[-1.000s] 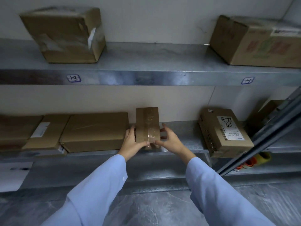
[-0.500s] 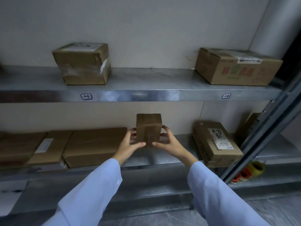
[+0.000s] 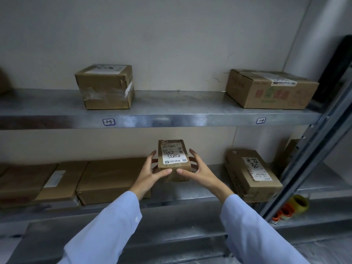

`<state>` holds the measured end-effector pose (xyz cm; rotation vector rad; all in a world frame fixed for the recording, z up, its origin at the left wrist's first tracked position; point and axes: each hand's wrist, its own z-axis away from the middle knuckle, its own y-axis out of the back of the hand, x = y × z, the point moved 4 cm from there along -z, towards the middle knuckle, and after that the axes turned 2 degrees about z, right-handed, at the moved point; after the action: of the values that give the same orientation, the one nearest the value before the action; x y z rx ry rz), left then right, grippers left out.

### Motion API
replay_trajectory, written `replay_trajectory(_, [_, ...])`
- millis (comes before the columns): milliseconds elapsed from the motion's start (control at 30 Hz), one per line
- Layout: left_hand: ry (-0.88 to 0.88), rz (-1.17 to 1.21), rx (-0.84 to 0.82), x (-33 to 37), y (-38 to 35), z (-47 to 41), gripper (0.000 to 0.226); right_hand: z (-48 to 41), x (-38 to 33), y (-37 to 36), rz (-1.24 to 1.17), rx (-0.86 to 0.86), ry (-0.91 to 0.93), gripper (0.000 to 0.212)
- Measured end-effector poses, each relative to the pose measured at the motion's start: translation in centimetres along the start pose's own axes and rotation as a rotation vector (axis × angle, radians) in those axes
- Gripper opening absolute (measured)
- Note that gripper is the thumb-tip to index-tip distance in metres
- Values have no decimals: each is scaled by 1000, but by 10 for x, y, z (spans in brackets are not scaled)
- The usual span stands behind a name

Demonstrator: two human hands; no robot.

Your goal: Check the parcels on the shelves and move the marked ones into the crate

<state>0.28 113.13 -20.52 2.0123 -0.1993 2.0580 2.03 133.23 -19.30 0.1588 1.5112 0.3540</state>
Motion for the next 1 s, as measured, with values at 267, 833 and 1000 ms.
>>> replay_trajectory(267, [-119, -59, 56, 2, -5, -1, 95, 2, -9, 3, 126, 67, 110, 96])
replay_trajectory(833, [-123, -181, 125, -30, -8, -13, 94, -13, 28, -5, 48, 7, 42, 97])
replay_trajectory(1000, [21, -130, 132, -73, -16, -12, 85, -21, 66, -13, 61, -48, -64, 95])
